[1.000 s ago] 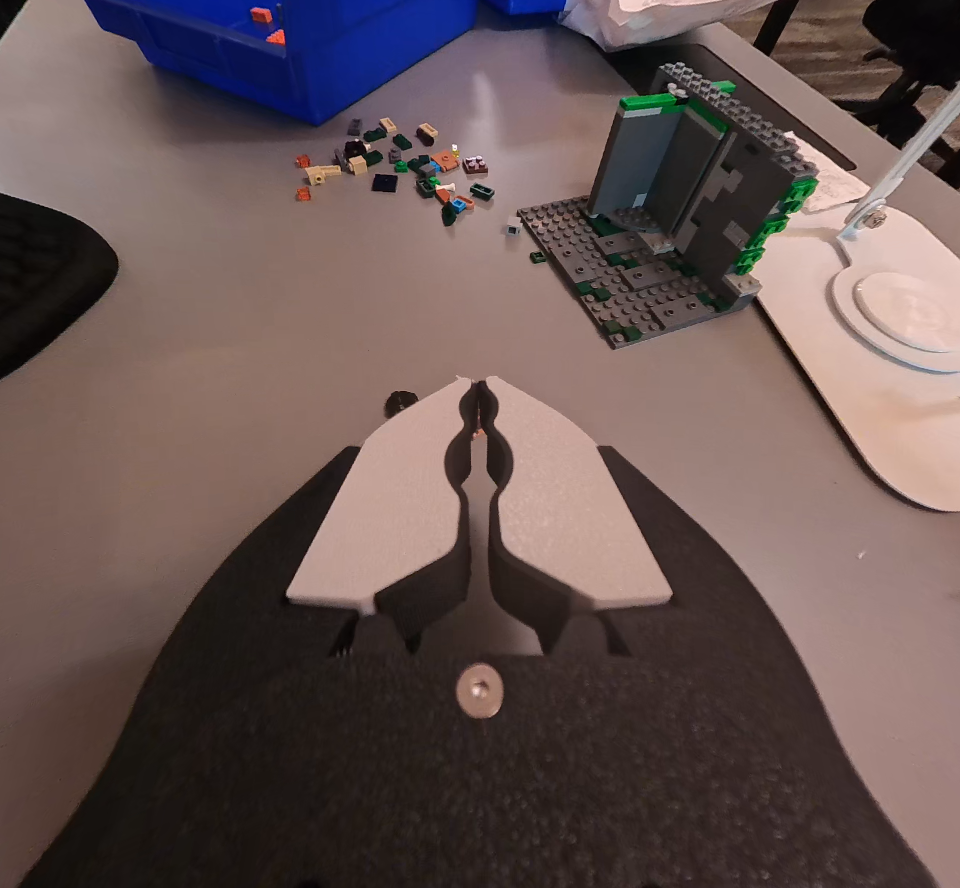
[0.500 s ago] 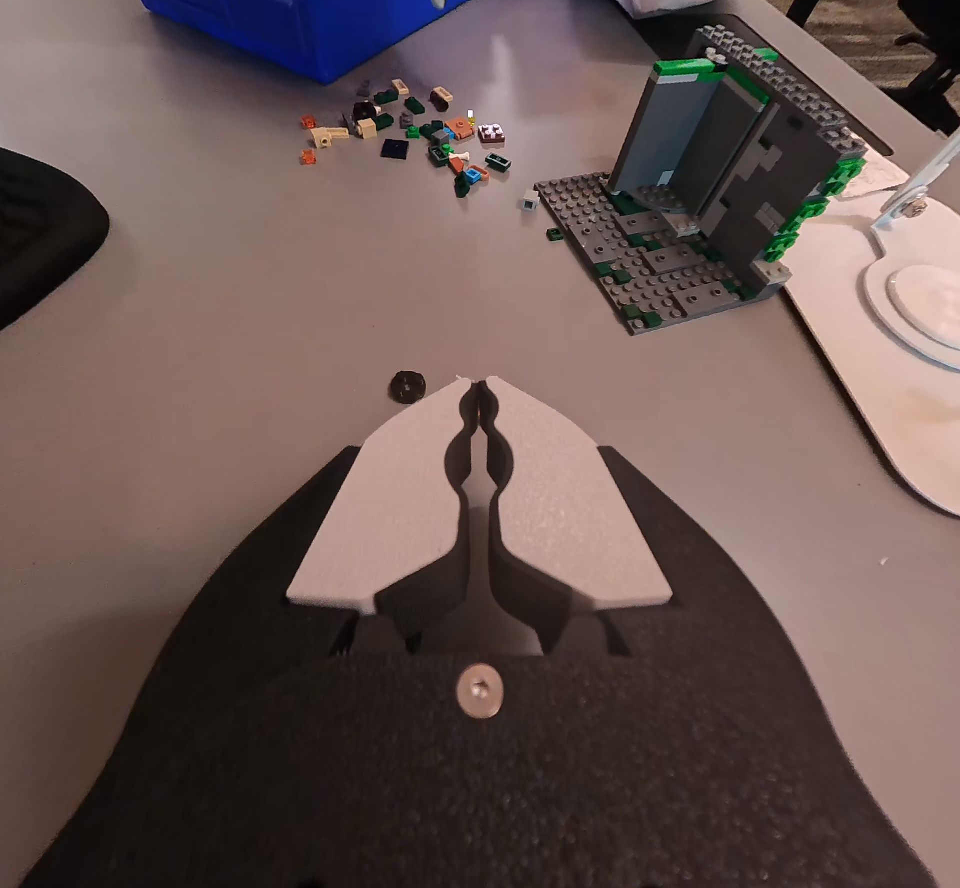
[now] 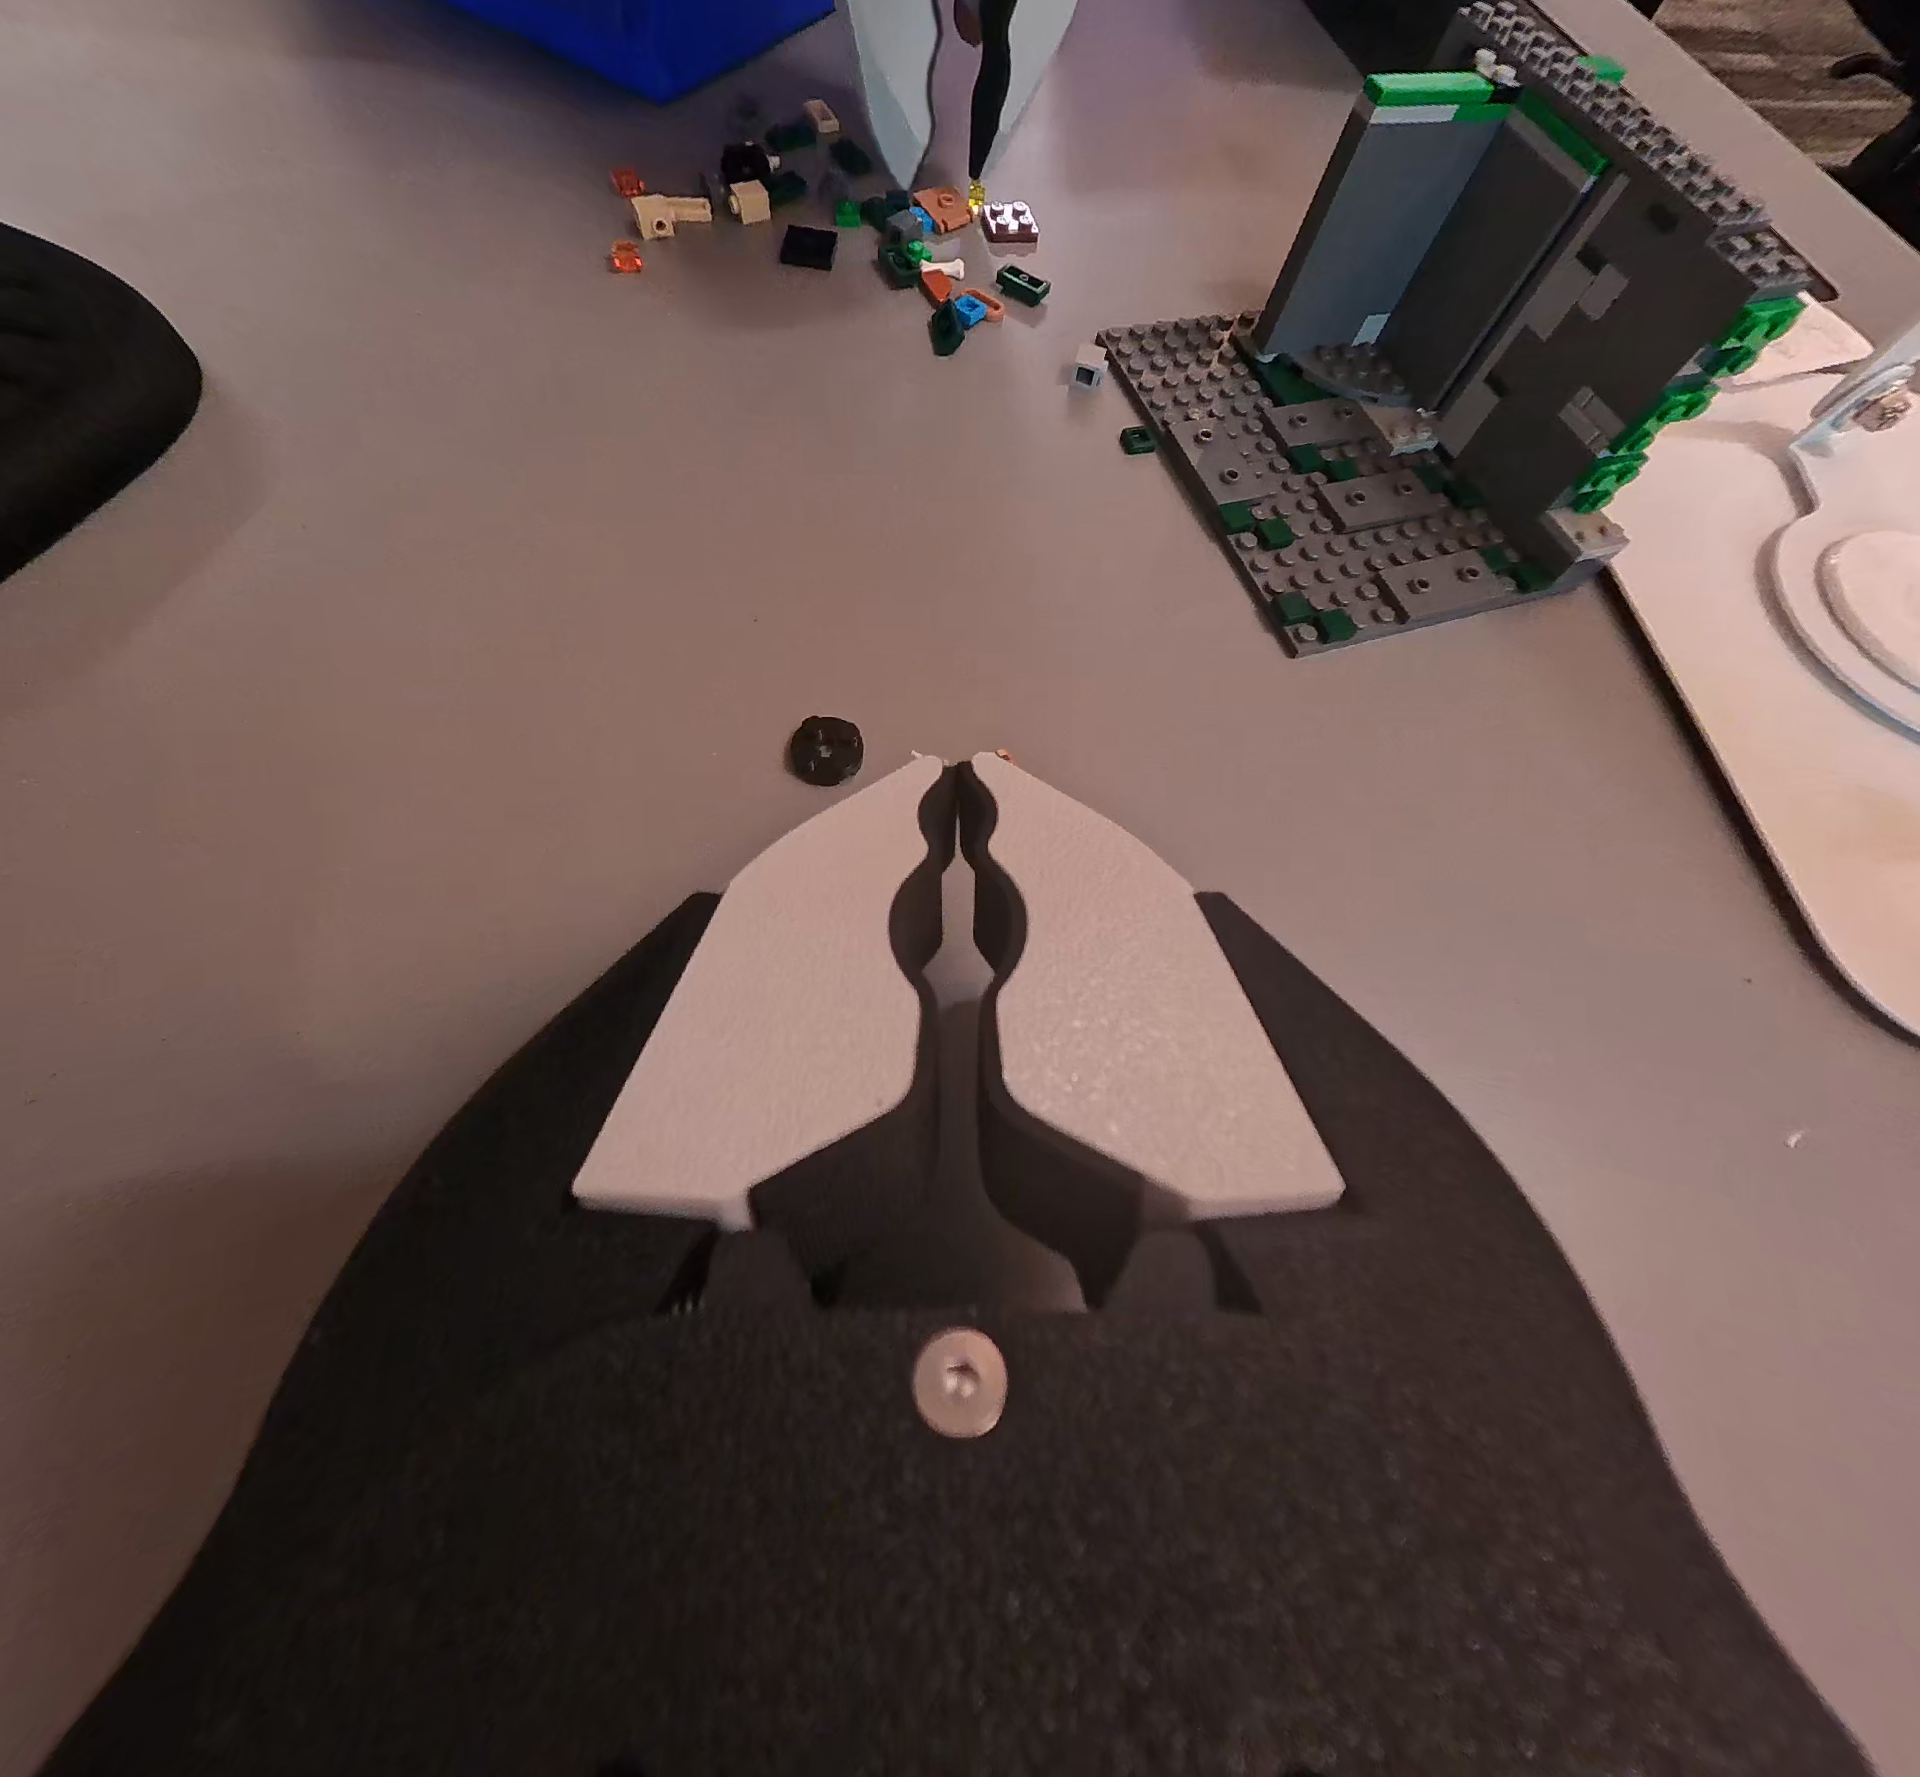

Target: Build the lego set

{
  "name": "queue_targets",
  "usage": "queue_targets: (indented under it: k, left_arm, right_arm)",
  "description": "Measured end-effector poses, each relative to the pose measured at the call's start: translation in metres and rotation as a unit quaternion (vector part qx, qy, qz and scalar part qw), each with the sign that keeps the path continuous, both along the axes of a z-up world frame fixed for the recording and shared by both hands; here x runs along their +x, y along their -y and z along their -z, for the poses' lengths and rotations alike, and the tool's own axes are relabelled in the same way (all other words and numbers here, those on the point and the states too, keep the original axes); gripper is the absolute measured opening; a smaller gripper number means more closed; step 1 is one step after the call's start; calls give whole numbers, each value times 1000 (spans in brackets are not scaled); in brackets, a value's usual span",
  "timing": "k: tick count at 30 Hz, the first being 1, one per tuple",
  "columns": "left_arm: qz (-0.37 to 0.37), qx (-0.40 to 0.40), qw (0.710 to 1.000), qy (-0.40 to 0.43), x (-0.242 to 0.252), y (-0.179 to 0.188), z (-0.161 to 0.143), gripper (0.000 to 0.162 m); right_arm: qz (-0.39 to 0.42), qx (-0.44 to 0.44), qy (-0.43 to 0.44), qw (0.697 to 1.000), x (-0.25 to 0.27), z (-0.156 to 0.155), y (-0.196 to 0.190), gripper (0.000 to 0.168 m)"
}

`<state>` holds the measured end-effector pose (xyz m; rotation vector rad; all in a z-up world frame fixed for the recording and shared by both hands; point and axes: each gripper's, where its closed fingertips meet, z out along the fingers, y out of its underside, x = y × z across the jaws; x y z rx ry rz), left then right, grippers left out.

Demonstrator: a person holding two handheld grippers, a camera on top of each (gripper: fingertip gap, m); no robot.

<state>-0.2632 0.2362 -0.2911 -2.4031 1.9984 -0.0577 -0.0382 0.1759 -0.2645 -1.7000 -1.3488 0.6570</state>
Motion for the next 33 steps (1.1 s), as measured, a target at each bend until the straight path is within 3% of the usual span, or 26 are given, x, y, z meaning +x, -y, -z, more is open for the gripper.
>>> queue_targets:
  k: [6,13,18,25,33]
  left_arm:
    - [-9,42,999,3,-3,-12,-1,5]
    - [-8,86,996,27,-4,0,-35,22]
    - [0,106,994,35,-6,18,-58,22]
    - [21,130,991,25,-9,55,-65,22]
    - [-59,202,970,123,-17,85,-91,22]
  right_arm:
    - [2,1,2,1000,1,1,-1,0]
    - [-2,-1,4,1000,-1,2,1,0]
    - [-5,4,9,1000,-3,3,2,0]
    - [-5,11,13,1000,-4,2,3,0]
    - [-4,16,19,1000,-3,2,3,0]
